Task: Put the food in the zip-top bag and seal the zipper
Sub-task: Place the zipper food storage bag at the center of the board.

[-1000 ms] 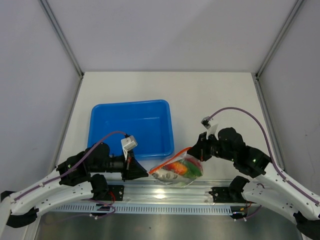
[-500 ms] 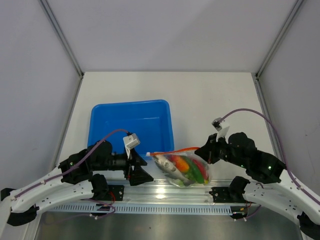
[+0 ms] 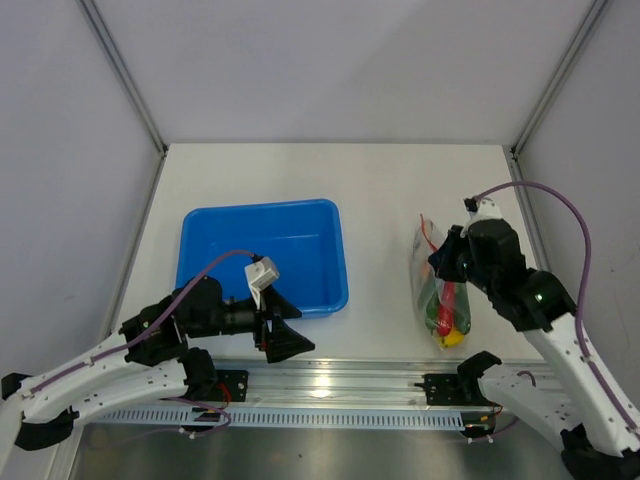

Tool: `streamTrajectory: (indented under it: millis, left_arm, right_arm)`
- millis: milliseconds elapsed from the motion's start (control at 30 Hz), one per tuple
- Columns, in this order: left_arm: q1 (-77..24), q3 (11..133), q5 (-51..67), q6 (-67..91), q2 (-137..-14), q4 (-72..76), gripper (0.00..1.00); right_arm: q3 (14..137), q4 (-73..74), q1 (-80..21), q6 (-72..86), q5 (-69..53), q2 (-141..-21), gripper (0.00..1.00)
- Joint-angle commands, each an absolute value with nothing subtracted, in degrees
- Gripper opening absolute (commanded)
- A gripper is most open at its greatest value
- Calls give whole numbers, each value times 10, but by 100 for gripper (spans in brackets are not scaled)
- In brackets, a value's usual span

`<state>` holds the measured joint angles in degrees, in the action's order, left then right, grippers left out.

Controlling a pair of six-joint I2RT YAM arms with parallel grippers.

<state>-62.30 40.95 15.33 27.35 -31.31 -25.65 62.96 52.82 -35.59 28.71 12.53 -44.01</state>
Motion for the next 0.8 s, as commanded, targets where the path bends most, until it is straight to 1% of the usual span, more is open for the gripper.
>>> streamTrajectory:
  millis: [0, 67, 167, 233, 367, 467, 500, 533, 567, 600, 667, 733, 767]
  left_arm:
    - [-627, 418, 163, 269, -304, -220, 99]
    - [-628, 411, 178, 276, -300, -211, 100]
    - [-630, 402, 186, 284, -297, -204, 99]
    - [-632, 401, 185, 285, -295, -204, 99]
    - [-633, 398, 184, 283, -293, -202, 99]
    - [-633, 401, 183, 280, -290, -202, 99]
    - [-633, 401, 184, 280, -290, -202, 99]
    - [-633, 403, 184, 278, -290, -203, 99]
    - [-633, 403, 184, 278, -291, -203, 100]
    - [-633, 403, 185, 277, -291, -205, 99]
    - [-633, 402, 185, 274, -293, -203, 99]
    - [-633, 400, 188, 274, -298, -200, 99]
    - [-633, 399, 188, 273, -301, -200, 99]
  right_arm:
    - [611, 404, -227, 251, -83, -495, 0]
    - [606, 349, -190, 251, -156, -525, 0]
    - [641, 289, -194, 257, -204, -569, 0]
    - [664, 257, -192, 268, -262, -596, 0]
    - [692, 199, -150, 340, -357, -634, 0]
    - [672, 164, -79, 377, -434, -666, 0]
    - [655, 144, -57, 412, -457, -671, 0]
    - [621, 115, -14, 427, -477, -678, 0]
    - [605, 106, 6, 434, -504, -693, 0]
    - [593, 109, 30, 412, -504, -701, 0]
    - [583, 175, 74, 362, -479, -724, 0]
    - [563, 206, 92, 318, -462, -752, 0]
    - [556, 216, 100, 307, -421, -758, 0]
